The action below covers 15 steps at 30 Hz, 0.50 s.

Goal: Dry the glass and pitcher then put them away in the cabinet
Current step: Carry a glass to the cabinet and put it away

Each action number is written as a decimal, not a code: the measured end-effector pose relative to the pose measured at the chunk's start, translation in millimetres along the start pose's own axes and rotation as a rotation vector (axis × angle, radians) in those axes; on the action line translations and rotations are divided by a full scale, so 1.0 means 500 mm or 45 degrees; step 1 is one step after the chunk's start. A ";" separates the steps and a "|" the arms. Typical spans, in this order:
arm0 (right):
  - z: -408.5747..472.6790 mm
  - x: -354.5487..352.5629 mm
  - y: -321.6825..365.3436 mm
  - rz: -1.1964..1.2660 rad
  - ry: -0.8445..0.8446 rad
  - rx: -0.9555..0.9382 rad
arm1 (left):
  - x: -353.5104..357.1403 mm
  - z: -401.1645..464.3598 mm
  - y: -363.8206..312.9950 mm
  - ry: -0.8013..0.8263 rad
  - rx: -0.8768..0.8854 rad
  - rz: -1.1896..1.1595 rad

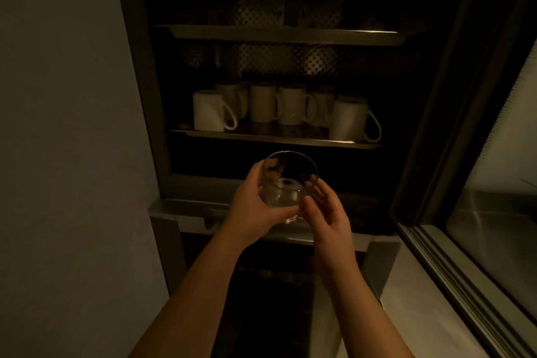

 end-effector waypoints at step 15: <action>0.169 0.043 -0.005 1.032 0.007 0.649 | -0.007 0.152 -0.089 0.097 0.292 -0.063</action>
Point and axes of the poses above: each hand's wrist, its own z-axis towards the middle knuckle, its own x-axis out of the palm, y = z × x, the point moved 2 cm from there along z, towards the middle knuckle, and after that the axes turned 13 degrees about -x, right-handed, at the moved point
